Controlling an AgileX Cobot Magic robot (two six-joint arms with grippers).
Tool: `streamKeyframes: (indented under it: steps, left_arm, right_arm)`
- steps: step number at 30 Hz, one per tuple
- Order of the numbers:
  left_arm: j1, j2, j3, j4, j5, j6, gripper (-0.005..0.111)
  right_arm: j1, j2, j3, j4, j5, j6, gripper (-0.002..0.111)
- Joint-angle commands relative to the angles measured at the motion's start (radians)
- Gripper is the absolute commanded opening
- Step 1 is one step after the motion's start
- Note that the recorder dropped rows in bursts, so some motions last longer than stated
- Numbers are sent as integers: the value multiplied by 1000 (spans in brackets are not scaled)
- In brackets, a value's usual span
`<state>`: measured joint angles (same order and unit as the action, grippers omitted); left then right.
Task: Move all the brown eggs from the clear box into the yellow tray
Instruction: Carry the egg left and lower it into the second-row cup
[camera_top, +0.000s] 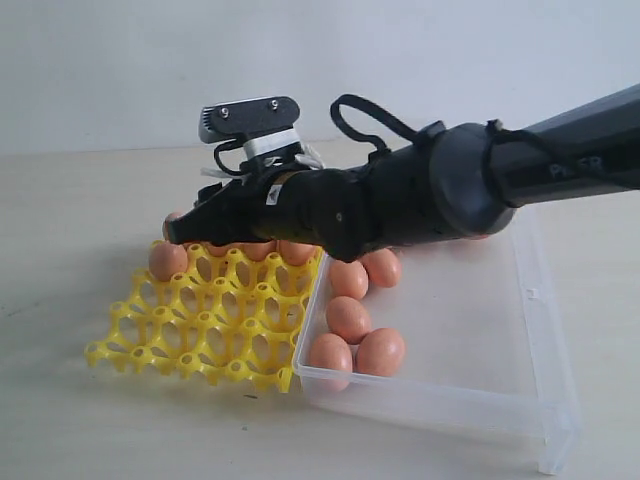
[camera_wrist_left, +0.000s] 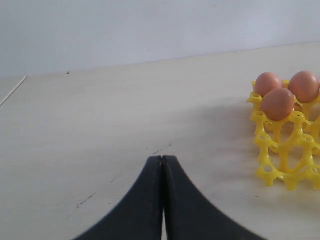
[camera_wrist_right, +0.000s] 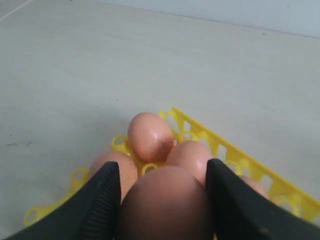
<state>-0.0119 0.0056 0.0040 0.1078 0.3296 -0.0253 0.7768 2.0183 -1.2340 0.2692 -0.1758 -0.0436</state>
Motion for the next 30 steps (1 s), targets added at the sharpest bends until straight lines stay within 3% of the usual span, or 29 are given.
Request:
streamKeyframes:
  steps: [1, 30]
  left_arm:
    - [1, -6, -4, -7, -14, -4, 0]
    - [1, -6, -4, -7, -14, -4, 0]
  right_arm:
    - [30, 54, -63, -18, -13, 27, 0]
    - [25, 195, -170, -18, -22, 18, 0]
